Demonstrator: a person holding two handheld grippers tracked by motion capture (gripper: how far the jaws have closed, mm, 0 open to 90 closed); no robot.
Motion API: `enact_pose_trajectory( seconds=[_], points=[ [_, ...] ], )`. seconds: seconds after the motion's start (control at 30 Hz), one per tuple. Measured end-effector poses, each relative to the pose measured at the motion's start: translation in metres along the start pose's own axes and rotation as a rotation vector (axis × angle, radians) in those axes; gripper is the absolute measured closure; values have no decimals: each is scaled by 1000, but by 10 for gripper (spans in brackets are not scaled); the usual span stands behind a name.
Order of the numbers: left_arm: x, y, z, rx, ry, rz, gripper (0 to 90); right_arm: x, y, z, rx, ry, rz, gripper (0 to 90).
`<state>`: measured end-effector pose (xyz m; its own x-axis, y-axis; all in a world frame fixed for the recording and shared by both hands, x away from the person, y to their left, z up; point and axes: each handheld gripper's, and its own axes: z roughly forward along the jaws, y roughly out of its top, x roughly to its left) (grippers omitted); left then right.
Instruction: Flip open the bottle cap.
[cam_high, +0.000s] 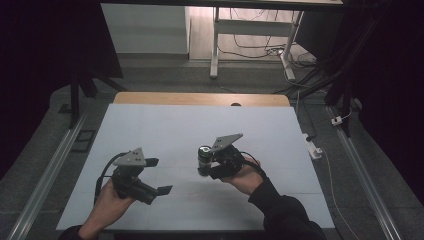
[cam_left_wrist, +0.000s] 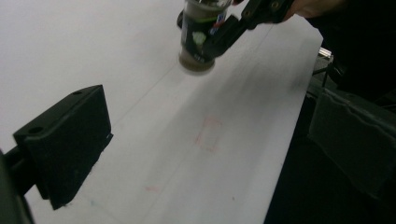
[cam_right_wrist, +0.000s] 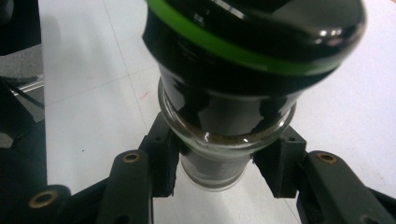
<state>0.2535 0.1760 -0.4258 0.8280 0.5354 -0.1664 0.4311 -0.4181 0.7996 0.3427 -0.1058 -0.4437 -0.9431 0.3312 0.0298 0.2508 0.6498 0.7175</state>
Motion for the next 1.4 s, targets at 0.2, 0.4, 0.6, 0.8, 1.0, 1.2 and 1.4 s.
enact_pose_trajectory(
  seconds=[0.2,0.4,0.6,0.8,1.0,1.2,1.4],
  points=[
    [1,17,17,-12,-44,37,0,1,1,-1,-2,0,-11,530],
    [1,29,33,-2,-70,66,0,2,2,0,2,-2,-21,530],
    [1,35,44,11,-72,89,36,4,3,1,8,-5,-29,530],
    [1,41,45,5,-78,113,217,4,4,2,13,-6,-38,530],
    [5,44,42,-3,-92,103,525,5,4,3,20,-10,-46,530],
    [5,47,40,-11,-91,104,723,4,3,5,23,-14,-40,530],
    [2,49,41,-9,-89,122,884,5,4,6,26,-14,-41,530]
  ],
)
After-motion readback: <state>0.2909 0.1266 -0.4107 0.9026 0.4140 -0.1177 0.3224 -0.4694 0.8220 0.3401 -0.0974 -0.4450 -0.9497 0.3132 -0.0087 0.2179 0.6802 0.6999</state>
